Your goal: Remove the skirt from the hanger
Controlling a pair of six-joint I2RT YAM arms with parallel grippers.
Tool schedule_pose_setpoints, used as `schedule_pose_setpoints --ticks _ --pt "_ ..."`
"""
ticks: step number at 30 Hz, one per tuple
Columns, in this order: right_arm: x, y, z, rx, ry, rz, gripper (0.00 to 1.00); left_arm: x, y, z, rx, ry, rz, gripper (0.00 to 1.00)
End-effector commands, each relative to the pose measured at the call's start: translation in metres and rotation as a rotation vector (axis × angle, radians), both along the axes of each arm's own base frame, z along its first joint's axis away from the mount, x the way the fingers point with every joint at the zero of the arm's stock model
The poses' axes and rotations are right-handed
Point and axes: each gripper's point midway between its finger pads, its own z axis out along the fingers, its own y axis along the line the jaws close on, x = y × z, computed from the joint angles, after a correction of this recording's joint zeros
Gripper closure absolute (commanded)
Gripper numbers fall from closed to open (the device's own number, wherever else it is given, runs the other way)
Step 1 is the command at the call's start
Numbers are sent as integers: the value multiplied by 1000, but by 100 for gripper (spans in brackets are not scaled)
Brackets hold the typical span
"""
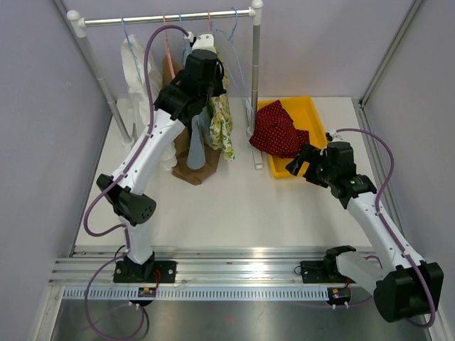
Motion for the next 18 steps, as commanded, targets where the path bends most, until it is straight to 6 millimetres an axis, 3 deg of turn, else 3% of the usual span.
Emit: schedule_pose_setpoints --ticks 1,2,4,8,12,14,15,17,18 --pt "1 0 2 -20 -23 12 1 10 -2 18 -54 -41 -8 91" --pt "1 0 2 -19 -23 13 1 12 -1 13 -45 -24 -4 99" --pt "2 1 3 -14 -28 18 1 14 0 9 -35 -12 -1 100" --pt "0 18 20 47 -75 108 1 -1 7 30 -45 -50 -10 100" --pt "-10 61 72 163 -228 286 1 -25 16 59 -69 -86 -18 100" --pt "-15 77 87 139 -270 325 1 -40 22 73 -76 -105 -17 100" --pt "-21 99 98 101 -294 356 1 -47 21 77 -77 -112 -24 100" --pt "-27 118 107 62 -310 385 0 -59 25 87 -81 -129 -21 100" --pt "-22 124 114 43 -316 362 1 -64 23 90 -85 -132 -28 100"
